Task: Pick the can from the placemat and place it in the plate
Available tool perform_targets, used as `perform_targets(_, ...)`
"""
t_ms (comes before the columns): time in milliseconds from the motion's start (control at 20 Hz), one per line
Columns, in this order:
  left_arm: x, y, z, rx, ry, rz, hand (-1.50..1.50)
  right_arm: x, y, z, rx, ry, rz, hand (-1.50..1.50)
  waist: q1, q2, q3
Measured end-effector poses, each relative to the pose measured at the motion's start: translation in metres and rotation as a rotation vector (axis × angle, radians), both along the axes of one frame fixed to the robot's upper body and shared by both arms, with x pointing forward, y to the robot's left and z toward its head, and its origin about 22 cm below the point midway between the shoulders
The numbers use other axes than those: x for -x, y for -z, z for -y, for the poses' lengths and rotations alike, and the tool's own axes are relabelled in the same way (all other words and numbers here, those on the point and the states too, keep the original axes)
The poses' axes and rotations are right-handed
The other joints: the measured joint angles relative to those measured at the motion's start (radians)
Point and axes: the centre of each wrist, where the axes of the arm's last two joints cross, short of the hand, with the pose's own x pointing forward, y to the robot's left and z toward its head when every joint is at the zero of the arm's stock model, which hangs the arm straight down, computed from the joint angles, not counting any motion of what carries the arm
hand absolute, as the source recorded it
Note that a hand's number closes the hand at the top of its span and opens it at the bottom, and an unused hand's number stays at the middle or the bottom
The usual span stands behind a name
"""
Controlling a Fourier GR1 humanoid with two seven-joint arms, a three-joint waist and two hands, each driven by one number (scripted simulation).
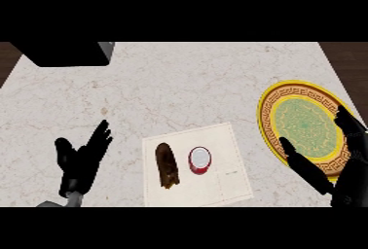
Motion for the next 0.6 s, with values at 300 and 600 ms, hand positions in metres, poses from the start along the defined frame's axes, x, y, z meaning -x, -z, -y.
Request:
perform_targets(300,0.001,0.006,0.005,0.01,0.022,-0.007,0.0,0.043,-0.003,-0.021,0.106,-0.035,-0.181,-1.5,0.016,0.003,0.0)
perform_targets(600,-0.001,0.005,0.006,0.013,0.037,-0.008,0.0,0.058,-0.025,-0.031,0.234,-0.134,-0.465,-1.5,0.03,0.006,-0.001)
